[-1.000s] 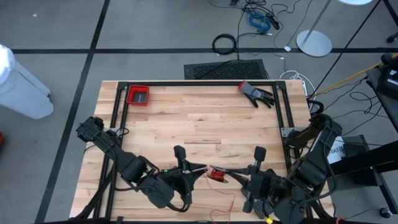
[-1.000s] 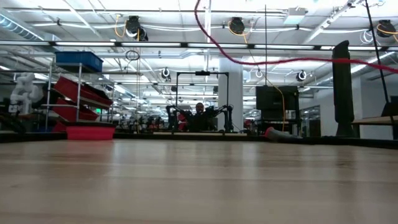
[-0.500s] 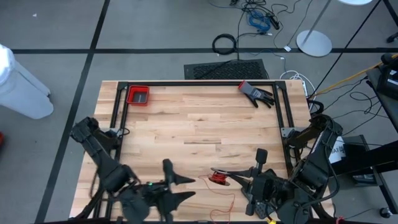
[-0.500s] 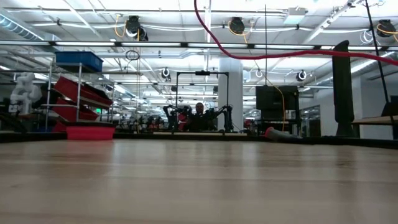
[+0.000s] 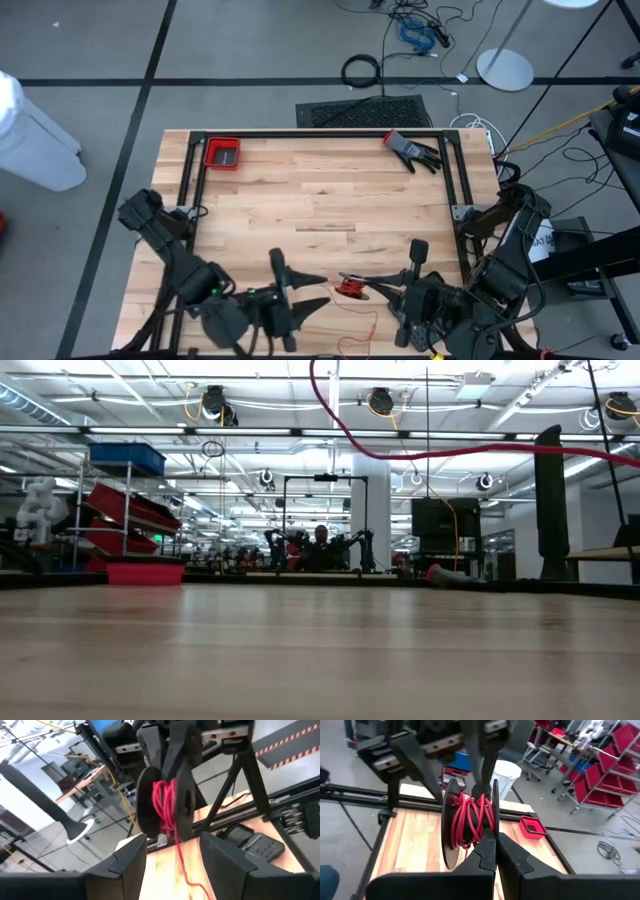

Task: Coil cords
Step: Coil the red wire onto the spool

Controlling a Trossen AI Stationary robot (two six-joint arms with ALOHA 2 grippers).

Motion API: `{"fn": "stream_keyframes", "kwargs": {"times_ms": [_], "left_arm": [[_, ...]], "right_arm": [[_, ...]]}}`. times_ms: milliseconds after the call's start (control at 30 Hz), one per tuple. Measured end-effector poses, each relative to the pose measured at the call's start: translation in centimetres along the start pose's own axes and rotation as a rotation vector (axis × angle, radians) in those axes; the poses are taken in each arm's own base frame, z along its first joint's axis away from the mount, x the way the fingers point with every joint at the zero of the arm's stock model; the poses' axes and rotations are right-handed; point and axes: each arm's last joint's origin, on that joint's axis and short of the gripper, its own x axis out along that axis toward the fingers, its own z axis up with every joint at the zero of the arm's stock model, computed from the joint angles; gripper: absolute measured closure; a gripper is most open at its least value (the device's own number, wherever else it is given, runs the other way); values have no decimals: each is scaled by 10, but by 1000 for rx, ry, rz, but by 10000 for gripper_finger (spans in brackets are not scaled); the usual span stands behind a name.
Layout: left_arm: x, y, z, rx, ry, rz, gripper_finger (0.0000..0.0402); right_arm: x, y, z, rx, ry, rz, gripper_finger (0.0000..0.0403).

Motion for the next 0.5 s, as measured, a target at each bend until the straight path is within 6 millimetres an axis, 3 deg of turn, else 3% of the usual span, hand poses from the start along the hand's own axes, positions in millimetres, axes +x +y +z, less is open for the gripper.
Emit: {"fn": "stream_keyframes", "kwargs": {"times_ms": [233, 500], "left_arm": [[21, 1, -2, -49, -35, -12, 210], [21, 1, -1, -57, -43, -14, 210]], "right_arm": [[0, 0, 0, -12, 1, 2, 403], [0, 0, 0, -20, 1, 2, 403]]}}
